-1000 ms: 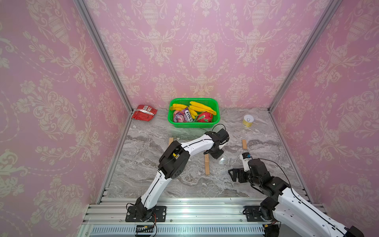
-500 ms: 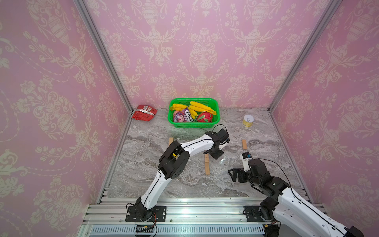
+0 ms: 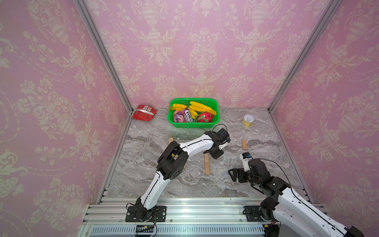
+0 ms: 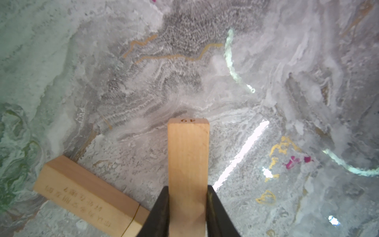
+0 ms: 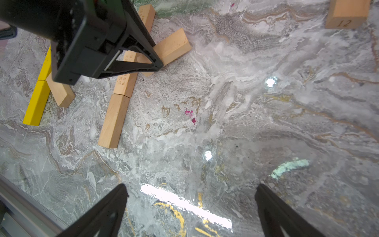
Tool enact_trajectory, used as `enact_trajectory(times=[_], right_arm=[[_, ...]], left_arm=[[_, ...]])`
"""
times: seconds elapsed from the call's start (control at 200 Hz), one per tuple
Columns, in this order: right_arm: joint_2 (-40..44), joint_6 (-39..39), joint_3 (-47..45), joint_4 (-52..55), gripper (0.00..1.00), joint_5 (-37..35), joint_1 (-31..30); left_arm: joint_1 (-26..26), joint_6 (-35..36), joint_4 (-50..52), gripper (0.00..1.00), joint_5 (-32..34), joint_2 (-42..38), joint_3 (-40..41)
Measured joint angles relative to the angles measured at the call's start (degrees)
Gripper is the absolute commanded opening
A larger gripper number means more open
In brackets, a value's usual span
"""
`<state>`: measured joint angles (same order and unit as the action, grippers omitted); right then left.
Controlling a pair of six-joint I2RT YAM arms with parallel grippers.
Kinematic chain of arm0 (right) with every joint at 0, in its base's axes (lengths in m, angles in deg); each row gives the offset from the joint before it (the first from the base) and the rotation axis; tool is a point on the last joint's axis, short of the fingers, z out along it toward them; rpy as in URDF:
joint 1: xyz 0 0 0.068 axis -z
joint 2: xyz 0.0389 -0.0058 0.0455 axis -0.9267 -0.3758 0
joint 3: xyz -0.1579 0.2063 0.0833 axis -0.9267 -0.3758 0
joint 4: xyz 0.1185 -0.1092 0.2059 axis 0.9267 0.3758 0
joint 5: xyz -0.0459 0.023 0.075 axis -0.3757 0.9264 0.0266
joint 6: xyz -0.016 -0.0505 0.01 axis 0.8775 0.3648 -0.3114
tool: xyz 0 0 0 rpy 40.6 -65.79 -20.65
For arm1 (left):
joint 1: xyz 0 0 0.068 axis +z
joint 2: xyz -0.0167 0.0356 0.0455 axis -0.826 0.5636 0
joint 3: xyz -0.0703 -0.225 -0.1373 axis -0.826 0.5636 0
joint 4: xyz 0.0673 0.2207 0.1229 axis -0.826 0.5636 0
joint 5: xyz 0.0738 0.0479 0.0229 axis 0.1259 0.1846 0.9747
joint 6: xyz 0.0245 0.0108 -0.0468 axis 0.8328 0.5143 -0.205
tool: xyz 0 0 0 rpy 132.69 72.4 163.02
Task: Assemble the letter k with building blocks
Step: Assemble the building block at the center of the board.
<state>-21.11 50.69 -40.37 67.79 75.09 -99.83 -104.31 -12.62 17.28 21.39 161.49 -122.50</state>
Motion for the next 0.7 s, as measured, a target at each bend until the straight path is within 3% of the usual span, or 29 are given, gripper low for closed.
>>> enact_trajectory(times=[0.7], right_arm=[[0.5,0.0,0.0,0.0,1.0,0.0,0.0]], left_arm=[[0.0,2.8,-0.1,0.29,3.1,-0.7,1.9]])
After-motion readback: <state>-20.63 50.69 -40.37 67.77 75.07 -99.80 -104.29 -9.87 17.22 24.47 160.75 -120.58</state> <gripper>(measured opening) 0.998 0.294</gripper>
